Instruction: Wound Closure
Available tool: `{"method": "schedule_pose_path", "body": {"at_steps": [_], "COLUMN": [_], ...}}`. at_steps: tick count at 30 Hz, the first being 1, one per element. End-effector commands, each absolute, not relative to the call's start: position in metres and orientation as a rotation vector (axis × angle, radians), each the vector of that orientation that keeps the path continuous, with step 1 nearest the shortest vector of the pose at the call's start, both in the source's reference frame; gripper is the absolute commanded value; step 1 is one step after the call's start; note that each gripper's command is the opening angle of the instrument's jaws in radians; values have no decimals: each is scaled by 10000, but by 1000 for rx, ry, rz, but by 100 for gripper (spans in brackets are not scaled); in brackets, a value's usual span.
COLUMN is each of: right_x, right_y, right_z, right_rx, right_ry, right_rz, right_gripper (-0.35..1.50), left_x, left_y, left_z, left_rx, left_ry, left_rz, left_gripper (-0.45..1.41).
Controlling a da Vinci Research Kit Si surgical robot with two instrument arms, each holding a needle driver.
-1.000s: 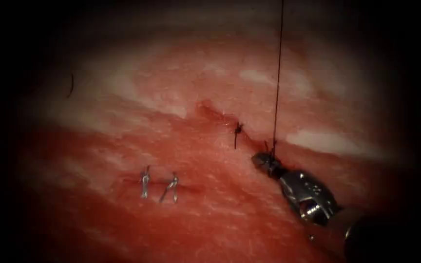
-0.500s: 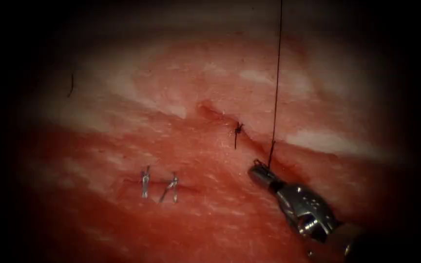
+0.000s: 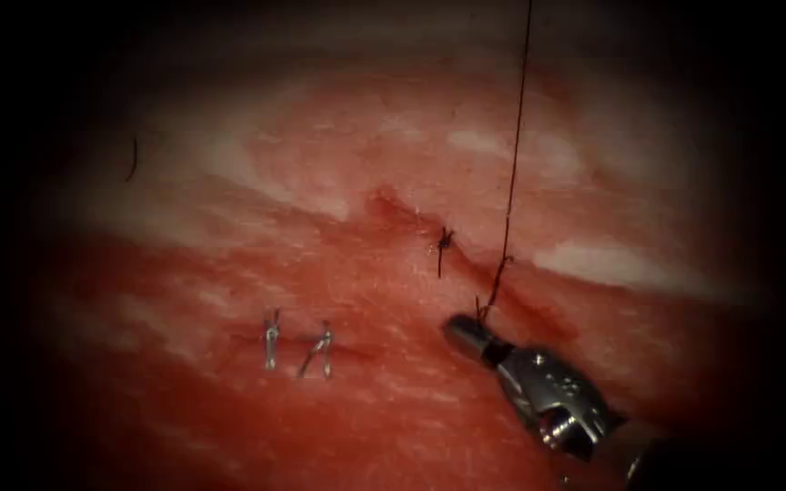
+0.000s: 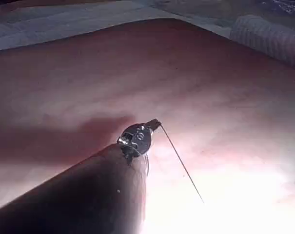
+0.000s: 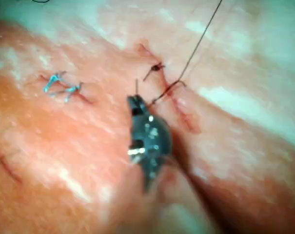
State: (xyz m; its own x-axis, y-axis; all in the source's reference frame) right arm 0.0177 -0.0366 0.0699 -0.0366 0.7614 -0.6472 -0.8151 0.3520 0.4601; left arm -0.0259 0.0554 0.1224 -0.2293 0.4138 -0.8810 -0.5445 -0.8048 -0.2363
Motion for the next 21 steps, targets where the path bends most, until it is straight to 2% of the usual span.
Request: {"method": "schedule_pose_path", "body": {"at_steps": [1, 21], "right_x": [184, 214], "right_y": [-370, -424], "right_z": [703, 715], "right_rx": [-60, -15], "right_ry": [991, 963], "right_rz": [1266, 1212], "right_gripper": [-35, -35], "left_x": [-265, -284], "left_y": [559, 565], "left_z": [1230, 1258], "left_rx": [-1431, -1391], "left_ry": [163, 146], "left_rz": [2075, 2139], "left_gripper": [-45, -45]}}
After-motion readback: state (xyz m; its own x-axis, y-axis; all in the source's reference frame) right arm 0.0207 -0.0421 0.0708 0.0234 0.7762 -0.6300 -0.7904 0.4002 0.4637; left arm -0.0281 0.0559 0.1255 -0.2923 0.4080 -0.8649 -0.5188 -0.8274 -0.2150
